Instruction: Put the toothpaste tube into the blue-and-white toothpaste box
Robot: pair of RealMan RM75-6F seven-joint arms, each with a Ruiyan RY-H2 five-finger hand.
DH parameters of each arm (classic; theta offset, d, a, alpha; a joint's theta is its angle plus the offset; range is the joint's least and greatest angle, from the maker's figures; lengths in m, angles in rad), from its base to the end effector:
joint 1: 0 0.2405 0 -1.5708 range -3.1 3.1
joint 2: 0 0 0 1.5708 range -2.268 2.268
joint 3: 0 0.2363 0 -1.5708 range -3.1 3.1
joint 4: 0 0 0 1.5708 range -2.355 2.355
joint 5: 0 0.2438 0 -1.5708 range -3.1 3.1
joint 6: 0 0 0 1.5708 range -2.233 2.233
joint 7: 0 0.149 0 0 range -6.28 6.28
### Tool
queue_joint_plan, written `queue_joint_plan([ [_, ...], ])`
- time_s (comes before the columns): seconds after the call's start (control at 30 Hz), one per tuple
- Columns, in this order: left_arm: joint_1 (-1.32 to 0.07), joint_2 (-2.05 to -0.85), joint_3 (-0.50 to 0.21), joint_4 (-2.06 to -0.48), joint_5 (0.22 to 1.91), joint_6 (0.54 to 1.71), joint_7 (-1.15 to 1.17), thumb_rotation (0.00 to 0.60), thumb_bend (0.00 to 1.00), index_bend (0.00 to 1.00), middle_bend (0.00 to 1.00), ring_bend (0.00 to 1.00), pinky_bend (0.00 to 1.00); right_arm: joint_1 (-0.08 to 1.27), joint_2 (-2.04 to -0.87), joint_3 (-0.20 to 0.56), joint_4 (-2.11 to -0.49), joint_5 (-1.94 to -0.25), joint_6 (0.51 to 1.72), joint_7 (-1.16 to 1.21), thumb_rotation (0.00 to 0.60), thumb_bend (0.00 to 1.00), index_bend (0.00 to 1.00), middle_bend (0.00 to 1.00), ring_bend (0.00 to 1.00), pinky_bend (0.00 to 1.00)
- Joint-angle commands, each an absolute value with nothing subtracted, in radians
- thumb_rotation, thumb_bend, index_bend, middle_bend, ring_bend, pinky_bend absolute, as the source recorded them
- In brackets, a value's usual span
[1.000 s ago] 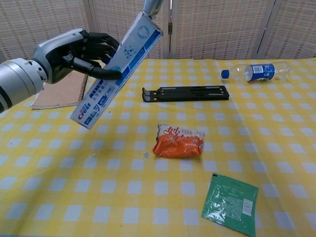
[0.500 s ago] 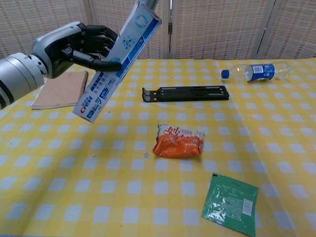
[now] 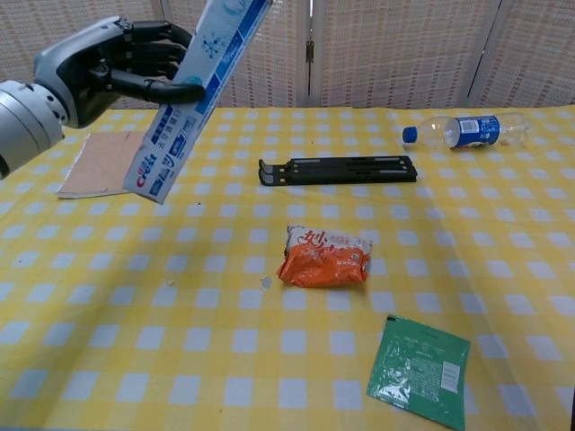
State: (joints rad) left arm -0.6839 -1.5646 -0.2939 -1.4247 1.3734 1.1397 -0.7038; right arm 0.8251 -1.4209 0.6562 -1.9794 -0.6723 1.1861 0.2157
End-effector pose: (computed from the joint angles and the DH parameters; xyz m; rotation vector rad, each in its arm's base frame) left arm -0.1043 0.3606 -0.0053 -1.3621 -1.6241 -1.8339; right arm 0.0272 -0.3569 0.0756 0.9981 -1.8367 1.8944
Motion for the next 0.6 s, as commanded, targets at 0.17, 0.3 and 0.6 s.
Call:
queue_joint_plan([
  [0.17,-0.684,-1.568,-0.291,-1.425,1.386,1.150,-0.709,0.600,0.15,0.46,0.54,0.48,0.66,0.833,-1.434,0.658,-1.951,-0.663,1.170,0.220,0.600,0.40,0.78,0.62,0.66,0.79],
  [0.3,-0.683,-1.570,-0.286,-1.433,1.400,1.162,-0.701,0.600,0.15,0.46,0.54,0.48,0.66,0.851,-1.447,0.663,-1.938,-0.650,1.164,0.207,0.600,0.40,0.78,0.62,0.66,0.79],
  [0.6,-0.687,-1.574,-0.278,-1.455,1.421,1.182,-0.652,0.600,0.15,0.46,0.54,0.48,0.65,0.879,-1.435,0.670,-1.946,-0.637,1.151,0.157,0.600,0.40,0.68,0.51,0.60,0.74],
])
